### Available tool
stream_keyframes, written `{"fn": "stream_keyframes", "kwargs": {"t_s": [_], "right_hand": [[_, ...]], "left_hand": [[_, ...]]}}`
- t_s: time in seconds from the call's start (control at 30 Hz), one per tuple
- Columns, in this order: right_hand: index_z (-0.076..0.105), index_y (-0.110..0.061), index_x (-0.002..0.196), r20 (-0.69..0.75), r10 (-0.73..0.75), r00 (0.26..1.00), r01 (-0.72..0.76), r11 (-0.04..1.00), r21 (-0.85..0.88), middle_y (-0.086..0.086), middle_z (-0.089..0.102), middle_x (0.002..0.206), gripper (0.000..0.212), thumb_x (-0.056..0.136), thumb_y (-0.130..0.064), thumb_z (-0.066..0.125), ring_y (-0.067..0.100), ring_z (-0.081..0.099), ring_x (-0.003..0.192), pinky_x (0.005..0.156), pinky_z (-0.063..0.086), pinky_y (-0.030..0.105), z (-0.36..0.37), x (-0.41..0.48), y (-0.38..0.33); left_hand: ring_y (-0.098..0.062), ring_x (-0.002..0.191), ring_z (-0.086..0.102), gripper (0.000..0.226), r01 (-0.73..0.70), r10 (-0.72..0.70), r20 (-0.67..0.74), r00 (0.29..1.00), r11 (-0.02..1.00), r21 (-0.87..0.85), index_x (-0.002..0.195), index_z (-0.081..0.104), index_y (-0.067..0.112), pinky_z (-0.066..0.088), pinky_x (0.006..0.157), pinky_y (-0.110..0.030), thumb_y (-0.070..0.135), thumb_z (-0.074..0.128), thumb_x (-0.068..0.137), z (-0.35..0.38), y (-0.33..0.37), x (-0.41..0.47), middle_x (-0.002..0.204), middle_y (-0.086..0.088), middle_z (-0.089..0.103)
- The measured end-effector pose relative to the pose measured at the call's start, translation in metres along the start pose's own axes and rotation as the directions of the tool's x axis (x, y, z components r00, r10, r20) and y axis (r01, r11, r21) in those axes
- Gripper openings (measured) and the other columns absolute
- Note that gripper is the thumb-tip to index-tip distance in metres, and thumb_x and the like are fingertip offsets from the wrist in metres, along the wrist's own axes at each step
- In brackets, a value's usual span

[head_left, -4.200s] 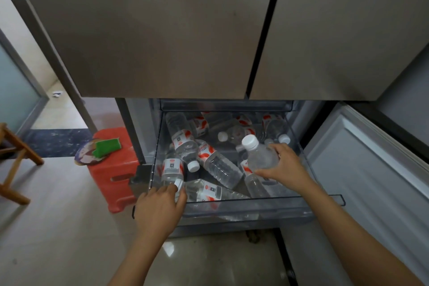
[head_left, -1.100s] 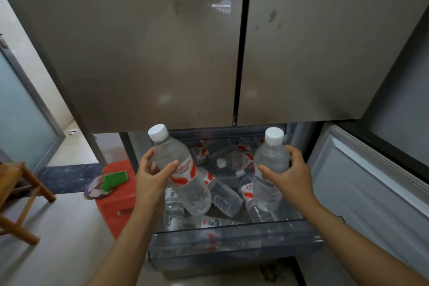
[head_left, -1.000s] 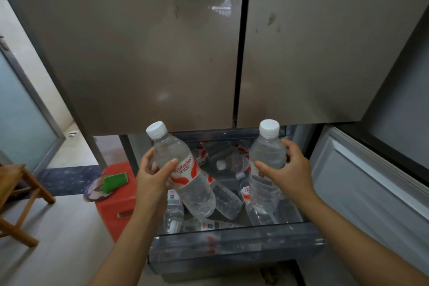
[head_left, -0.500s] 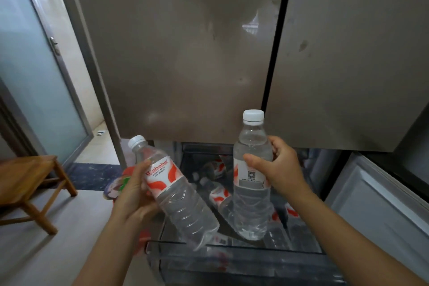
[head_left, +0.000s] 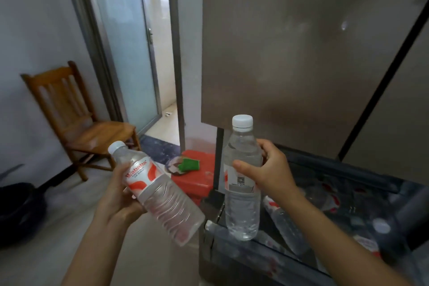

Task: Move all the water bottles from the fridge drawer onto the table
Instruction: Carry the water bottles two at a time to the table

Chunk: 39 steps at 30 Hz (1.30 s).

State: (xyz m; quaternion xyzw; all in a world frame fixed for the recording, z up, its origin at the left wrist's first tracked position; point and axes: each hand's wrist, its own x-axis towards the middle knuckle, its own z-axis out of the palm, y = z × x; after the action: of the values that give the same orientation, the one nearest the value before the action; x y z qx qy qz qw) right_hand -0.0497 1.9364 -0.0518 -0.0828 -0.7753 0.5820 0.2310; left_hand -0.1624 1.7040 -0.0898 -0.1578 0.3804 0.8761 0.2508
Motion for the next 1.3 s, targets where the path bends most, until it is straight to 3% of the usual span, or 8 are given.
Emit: {"fn": "stream_keyframes", "kwargs": {"t_s": [0.2, 0.3, 0.37, 0.47, 0.53, 0.77, 1.03, 1.3], "right_hand": [[0.049, -0.033, 0.092, 0.133, 0.011, 0.991, -0.016, 0.999, 0.041, -0.008, 0.063, 0.097, 0.041, 0.068, -0.016, 0.078, 0.007, 0.064, 0.087, 0.068, 0.054, 0.018, 0.032, -0.001, 0.010], [0.051, -0.029, 0.091, 0.199, 0.014, 0.980, -0.032, 0.996, 0.085, -0.006, 0.065, 0.095, 0.036, 0.070, -0.014, 0.077, 0.008, 0.066, 0.085, 0.066, 0.055, 0.018, 0.038, -0.001, 0.013], [0.052, -0.027, 0.092, 0.248, 0.009, 0.969, -0.037, 0.993, 0.109, -0.007, 0.064, 0.093, 0.035, 0.071, -0.015, 0.077, 0.004, 0.065, 0.080, 0.063, 0.054, 0.016, 0.036, -0.002, 0.014], [0.052, -0.028, 0.094, 0.299, 0.015, 0.954, -0.055, 0.991, 0.125, -0.012, 0.064, 0.092, 0.036, 0.071, -0.018, 0.076, 0.000, 0.065, 0.076, 0.061, 0.053, 0.013, 0.027, -0.007, 0.019], [0.051, -0.031, 0.093, 0.333, 0.024, 0.943, -0.072, 0.988, 0.134, -0.011, 0.064, 0.093, 0.035, 0.071, -0.019, 0.076, 0.002, 0.066, 0.079, 0.062, 0.054, 0.016, 0.022, -0.012, 0.026], [0.053, -0.020, 0.096, 0.501, 0.026, 0.865, -0.049, 0.998, 0.034, -0.009, 0.064, 0.091, 0.040, 0.067, -0.025, 0.080, 0.008, 0.064, 0.084, 0.074, 0.055, 0.024, 0.029, -0.028, 0.049], [0.050, -0.023, 0.106, 0.713, -0.016, 0.701, 0.076, 0.996, -0.053, -0.005, 0.062, 0.104, 0.057, 0.062, -0.039, 0.082, 0.012, 0.060, 0.097, 0.083, 0.052, 0.032, 0.076, -0.058, 0.054], [0.042, -0.026, 0.108, 0.860, -0.060, 0.506, 0.188, 0.981, -0.042, -0.010, 0.050, 0.100, 0.058, 0.065, -0.036, 0.080, 0.009, 0.051, 0.093, 0.079, 0.046, 0.022, 0.136, -0.110, 0.031]], "left_hand": [[-0.019, 0.081, 0.062, 0.026, -0.066, 0.055, -0.102, 0.993, 0.991, -0.114, 0.094, 0.062, 0.018, 0.054, 0.056, -0.051, 0.039, 0.063, 0.078, -0.039, 0.006, -0.023, 0.088, -0.002, 0.063], [-0.019, 0.073, 0.066, 0.058, -0.114, 0.101, -0.095, 0.990, 0.983, -0.142, 0.093, 0.064, 0.020, 0.054, 0.054, -0.049, 0.029, 0.088, 0.041, -0.050, -0.001, -0.041, 0.082, -0.001, 0.066], [-0.018, 0.077, 0.062, 0.062, -0.149, 0.129, -0.122, 0.984, 0.975, -0.165, 0.085, 0.064, 0.019, 0.054, 0.053, -0.049, 0.025, 0.086, 0.028, -0.053, -0.011, -0.053, 0.079, 0.000, 0.065], [-0.019, 0.069, 0.062, 0.040, -0.173, 0.145, -0.160, 0.976, 0.969, -0.174, 0.076, 0.063, 0.018, 0.054, 0.053, -0.047, 0.030, 0.079, 0.043, -0.053, -0.031, -0.073, 0.071, -0.002, 0.064], [-0.018, 0.064, 0.062, 0.019, -0.207, 0.170, -0.213, 0.962, 0.965, -0.163, 0.077, 0.061, 0.019, 0.055, 0.053, -0.044, 0.035, 0.067, 0.069, -0.056, -0.045, -0.082, 0.071, -0.001, 0.062], [-0.017, 0.048, 0.064, 0.025, -0.293, 0.227, -0.367, 0.902, 0.946, -0.136, 0.067, 0.069, 0.018, 0.055, 0.049, -0.041, 0.034, 0.057, 0.081, -0.073, -0.106, -0.127, 0.062, -0.001, 0.065], [-0.019, 0.045, 0.065, 0.019, -0.433, 0.340, -0.613, 0.713, 0.901, -0.003, 0.096, 0.057, 0.010, 0.052, 0.040, -0.035, 0.025, 0.058, 0.085, -0.107, -0.130, -0.171, 0.056, -0.007, 0.068], [-0.020, 0.055, 0.068, 0.011, -0.570, 0.464, -0.757, 0.460, 0.808, 0.149, 0.091, 0.058, 0.007, 0.056, 0.048, -0.035, 0.013, 0.062, 0.082, -0.154, -0.146, -0.239, 0.070, -0.011, 0.070]]}}
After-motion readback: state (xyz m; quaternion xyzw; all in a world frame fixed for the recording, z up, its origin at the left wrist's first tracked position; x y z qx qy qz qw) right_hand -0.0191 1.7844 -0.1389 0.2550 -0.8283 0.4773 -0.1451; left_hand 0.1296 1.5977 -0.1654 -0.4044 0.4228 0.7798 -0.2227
